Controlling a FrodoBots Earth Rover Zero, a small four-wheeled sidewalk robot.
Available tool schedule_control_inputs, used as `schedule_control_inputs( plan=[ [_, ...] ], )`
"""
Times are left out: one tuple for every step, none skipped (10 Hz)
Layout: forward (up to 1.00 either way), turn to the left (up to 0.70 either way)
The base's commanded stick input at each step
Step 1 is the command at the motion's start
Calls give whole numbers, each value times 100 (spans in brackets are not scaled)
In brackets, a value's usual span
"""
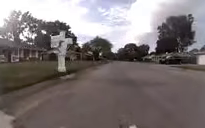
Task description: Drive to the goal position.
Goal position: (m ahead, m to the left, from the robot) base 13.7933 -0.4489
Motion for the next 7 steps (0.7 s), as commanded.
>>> schedule_control_inputs(
  plan=[
    [100, 0],
    [100, 0],
    [100, 0],
    [100, 0],
    [100, 0],
    [100, 0],
    [100, 0]
  ],
)
